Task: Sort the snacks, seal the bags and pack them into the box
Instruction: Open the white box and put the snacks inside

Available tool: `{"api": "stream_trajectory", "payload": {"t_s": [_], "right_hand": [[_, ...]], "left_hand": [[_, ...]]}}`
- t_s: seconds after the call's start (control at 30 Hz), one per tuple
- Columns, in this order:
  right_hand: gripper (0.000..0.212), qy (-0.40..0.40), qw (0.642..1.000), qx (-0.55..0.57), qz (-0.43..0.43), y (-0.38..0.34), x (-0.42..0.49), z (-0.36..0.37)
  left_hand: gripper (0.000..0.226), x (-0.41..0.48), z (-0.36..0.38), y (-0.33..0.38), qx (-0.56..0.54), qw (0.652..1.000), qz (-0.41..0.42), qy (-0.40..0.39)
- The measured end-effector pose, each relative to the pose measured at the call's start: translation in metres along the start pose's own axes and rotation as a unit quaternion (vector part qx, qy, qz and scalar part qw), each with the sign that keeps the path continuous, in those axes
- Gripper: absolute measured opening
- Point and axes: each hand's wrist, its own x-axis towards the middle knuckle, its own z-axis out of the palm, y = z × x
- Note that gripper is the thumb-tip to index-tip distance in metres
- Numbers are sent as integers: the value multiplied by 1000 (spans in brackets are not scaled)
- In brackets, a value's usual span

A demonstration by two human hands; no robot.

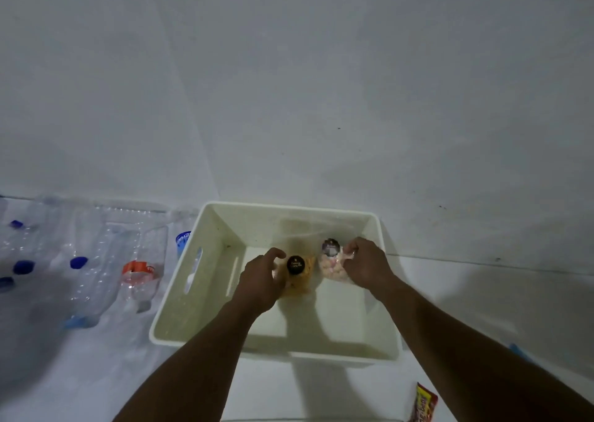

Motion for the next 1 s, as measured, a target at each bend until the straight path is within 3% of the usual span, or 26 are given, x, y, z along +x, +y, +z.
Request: {"api": "stream_trajectory", "payload": {"t_s": [0.1,0.27,0.53,0.73,1.0], "right_hand": [[29,-22,999,-35,-7,-5,-3,-4],[37,8,1000,4,5,-14,-26,-18],[33,38,998,38,-24,4,-100,-73],[28,85,996,36,5,75,-156,-122],[26,131,982,45,128,223,-227,-186]], "left_hand": [[54,1,5,7,32,998,-11,-56],[56,-18,-6,20,47,996,6,-81],[40,-65,-12,84,16,997,69,-19],[22,-108,38,165,-12,981,191,12],[21,-160,144,252,-19,965,247,-86]]}}
